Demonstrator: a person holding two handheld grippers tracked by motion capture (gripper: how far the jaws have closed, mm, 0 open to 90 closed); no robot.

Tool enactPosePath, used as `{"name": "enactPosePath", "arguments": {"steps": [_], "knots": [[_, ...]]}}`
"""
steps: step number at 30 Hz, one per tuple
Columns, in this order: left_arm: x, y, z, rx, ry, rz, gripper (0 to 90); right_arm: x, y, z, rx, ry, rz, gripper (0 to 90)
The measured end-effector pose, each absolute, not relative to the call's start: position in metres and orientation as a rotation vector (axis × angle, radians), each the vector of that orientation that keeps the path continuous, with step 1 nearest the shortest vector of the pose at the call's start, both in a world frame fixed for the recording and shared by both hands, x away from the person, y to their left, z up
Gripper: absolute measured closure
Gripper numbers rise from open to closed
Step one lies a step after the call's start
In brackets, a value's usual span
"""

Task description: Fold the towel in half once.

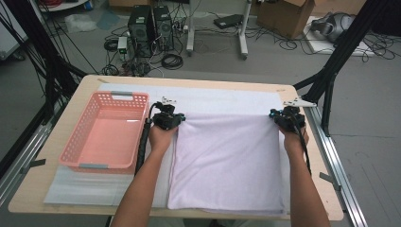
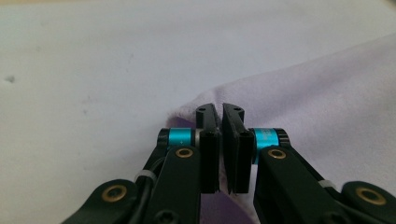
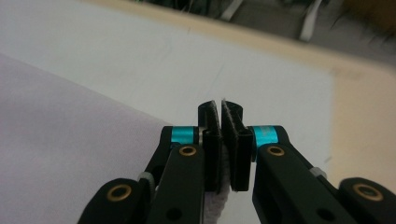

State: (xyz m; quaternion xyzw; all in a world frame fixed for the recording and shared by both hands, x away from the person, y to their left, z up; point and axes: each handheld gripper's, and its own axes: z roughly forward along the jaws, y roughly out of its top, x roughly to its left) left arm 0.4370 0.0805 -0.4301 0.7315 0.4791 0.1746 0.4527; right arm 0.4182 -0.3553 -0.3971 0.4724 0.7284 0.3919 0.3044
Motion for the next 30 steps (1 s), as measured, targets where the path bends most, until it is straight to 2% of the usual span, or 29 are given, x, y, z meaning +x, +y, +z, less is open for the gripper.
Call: {"name": "enactPosePath", "arguments": {"steps": [3,5,6,7,8,11,14,19,22,26,30], "knots": [[0.436,0.081,-0.43,1.767,1.173,0.449,84.5,0.414,-0.353,-0.392,1.189,1.862,1.008,85.9],[0.435,0.079,-0.434,1.777,1.202,0.477,80.5,0.417,-0.35,-0.395,1.194,1.884,0.988,82.5],[0.435,0.079,-0.437,1.794,1.232,0.477,72.6,0.418,-0.348,-0.398,1.2,1.909,0.965,74.5],[0.436,0.079,-0.441,1.803,1.269,0.464,61.3,0.42,-0.347,-0.402,1.229,1.945,0.917,62.8],[0.436,0.081,-0.444,1.814,1.298,0.45,51.8,0.422,-0.348,-0.406,1.285,1.971,0.892,57.5],[0.435,0.087,-0.444,1.806,1.339,0.39,44.7,0.419,-0.36,-0.408,1.408,1.947,0.95,51.1],[0.427,0.087,-0.437,1.794,1.282,0.411,46.2,0.413,-0.372,-0.406,1.494,1.929,1.027,51.6],[0.415,0.086,-0.44,1.813,1.229,0.355,57.4,0.402,-0.376,-0.412,1.515,2.022,1.07,56.8],[0.409,0.085,-0.449,1.818,1.253,0.295,54.1,0.397,-0.369,-0.418,1.547,2.133,1.081,56.7],[0.402,0.082,-0.445,1.833,1.245,0.3,47.6,0.389,-0.359,-0.429,1.562,2.18,1.011,55.3],[0.392,0.08,-0.435,1.843,1.171,0.334,49.0,0.366,-0.363,-0.429,1.547,2.112,1.073,55.8]]}}
